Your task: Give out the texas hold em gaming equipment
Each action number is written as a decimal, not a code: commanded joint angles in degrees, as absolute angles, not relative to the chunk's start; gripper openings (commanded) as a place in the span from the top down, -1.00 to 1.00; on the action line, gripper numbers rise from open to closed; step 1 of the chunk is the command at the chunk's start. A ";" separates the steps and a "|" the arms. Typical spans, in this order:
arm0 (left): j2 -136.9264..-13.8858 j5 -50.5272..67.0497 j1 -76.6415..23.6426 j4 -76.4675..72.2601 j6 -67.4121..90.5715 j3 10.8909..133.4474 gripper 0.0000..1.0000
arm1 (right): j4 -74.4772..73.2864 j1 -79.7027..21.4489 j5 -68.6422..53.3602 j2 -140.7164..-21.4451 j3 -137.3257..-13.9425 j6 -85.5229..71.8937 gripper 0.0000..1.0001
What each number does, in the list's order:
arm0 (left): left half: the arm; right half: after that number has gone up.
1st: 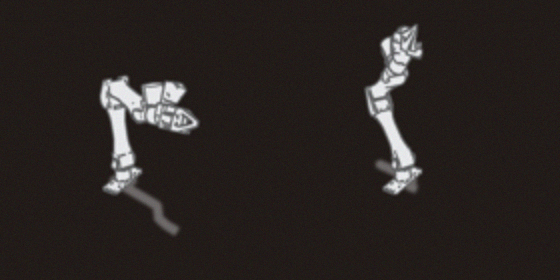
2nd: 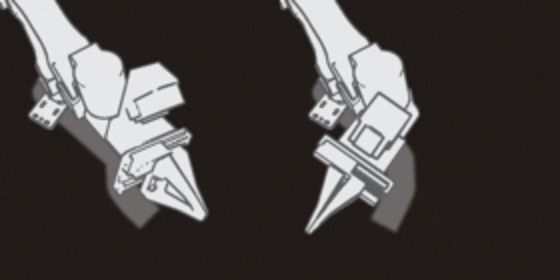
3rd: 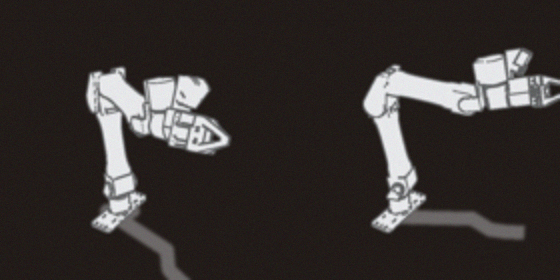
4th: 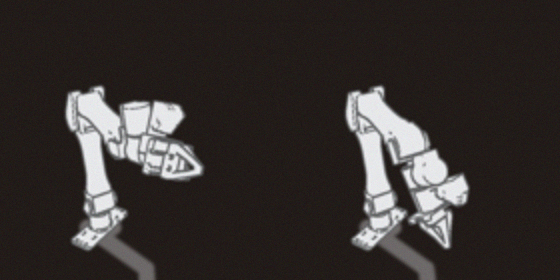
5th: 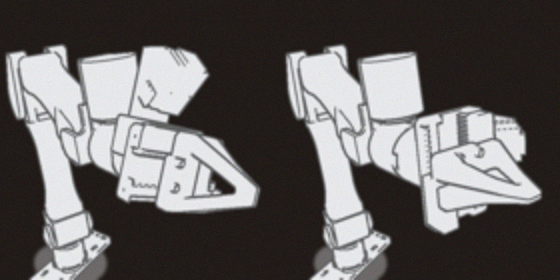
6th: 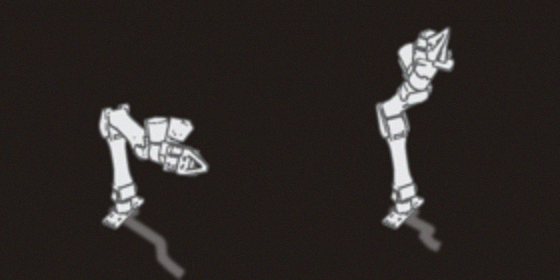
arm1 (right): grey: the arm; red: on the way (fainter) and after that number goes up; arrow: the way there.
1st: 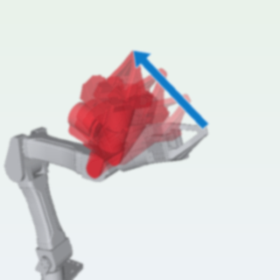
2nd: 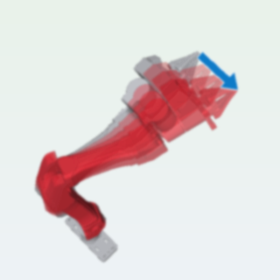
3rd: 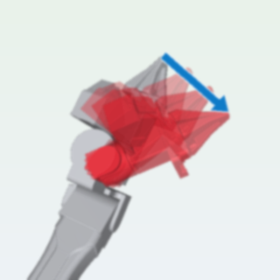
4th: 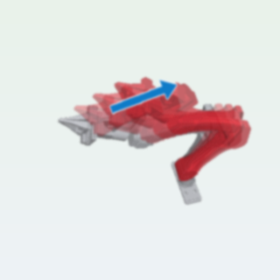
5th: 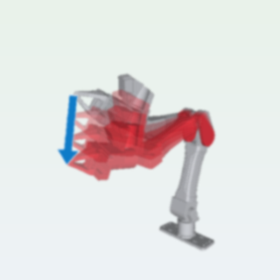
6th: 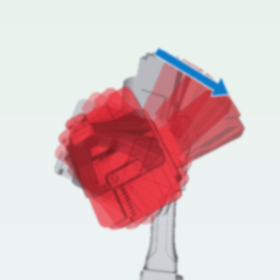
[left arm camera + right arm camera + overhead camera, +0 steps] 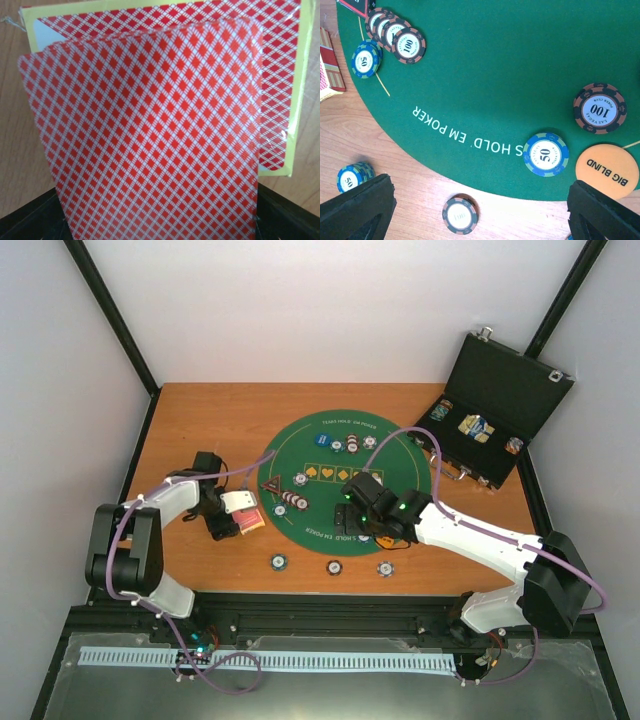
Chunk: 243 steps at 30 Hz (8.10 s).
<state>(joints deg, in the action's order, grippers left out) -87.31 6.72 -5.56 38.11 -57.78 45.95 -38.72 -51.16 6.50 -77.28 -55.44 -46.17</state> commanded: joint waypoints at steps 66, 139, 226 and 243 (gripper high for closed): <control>-89.02 7.73 -5.88 42.64 -61.16 51.70 0.86 | -35.34 -51.68 4.24 -74.81 -52.18 -47.20 -0.82; -66.51 17.22 -17.93 63.01 -59.02 59.16 0.98 | 29.64 -54.08 -34.98 -99.36 -55.25 -65.63 -0.32; -53.43 29.46 -17.93 62.58 -61.38 53.46 0.33 | 22.71 -59.34 -26.38 -98.00 -52.91 -63.57 0.67; -54.58 24.81 -17.93 63.14 -63.90 51.90 0.98 | 18.95 -57.57 -29.51 -97.27 -54.69 -61.65 0.04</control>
<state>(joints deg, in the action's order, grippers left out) -54.43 24.71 -17.54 61.89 -61.84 51.35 21.76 -58.30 -29.19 -97.36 -53.84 -62.74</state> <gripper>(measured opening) 0.692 0.463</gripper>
